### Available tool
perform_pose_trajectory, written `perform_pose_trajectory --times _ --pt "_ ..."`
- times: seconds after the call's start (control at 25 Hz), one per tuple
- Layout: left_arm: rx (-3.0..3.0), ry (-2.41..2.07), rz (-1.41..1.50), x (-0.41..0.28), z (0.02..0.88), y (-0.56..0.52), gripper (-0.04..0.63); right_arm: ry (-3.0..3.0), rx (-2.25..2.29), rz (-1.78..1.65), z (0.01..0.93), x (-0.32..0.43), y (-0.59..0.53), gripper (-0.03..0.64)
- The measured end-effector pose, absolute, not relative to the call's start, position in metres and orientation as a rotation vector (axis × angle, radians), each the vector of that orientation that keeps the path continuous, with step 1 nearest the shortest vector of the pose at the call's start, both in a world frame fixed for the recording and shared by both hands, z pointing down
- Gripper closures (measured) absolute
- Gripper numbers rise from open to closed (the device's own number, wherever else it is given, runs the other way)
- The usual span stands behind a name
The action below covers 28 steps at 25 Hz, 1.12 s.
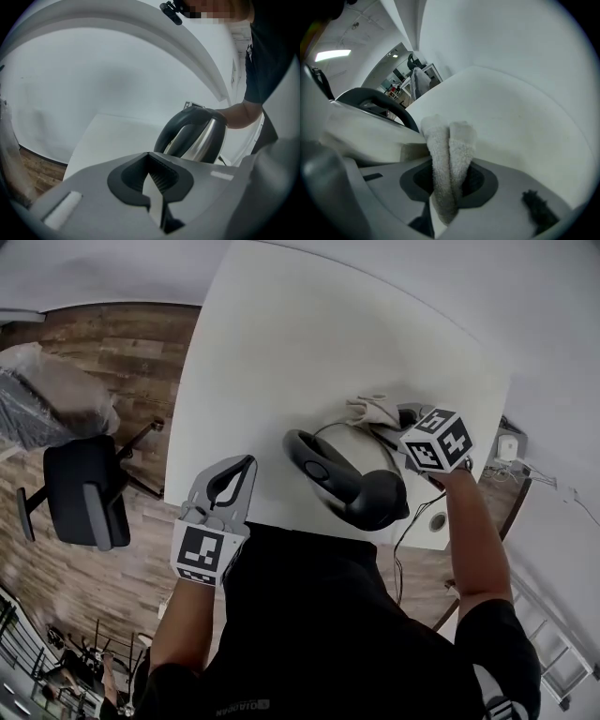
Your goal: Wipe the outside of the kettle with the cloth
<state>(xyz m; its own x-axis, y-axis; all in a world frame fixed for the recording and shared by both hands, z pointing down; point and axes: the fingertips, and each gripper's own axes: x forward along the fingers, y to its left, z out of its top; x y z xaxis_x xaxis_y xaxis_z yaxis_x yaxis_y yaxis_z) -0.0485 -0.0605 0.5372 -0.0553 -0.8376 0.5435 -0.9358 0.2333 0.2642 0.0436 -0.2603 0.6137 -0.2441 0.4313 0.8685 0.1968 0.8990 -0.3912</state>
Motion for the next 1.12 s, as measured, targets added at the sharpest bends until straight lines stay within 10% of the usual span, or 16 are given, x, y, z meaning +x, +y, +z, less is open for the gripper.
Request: perform_pose_trajectory --times 1.12 --pt "1.859 -1.790 0.288 -0.041 0.516 -0.076 0.589 -2.289 -0.176 0.300 0.524 0.075 -0.284 0.520"
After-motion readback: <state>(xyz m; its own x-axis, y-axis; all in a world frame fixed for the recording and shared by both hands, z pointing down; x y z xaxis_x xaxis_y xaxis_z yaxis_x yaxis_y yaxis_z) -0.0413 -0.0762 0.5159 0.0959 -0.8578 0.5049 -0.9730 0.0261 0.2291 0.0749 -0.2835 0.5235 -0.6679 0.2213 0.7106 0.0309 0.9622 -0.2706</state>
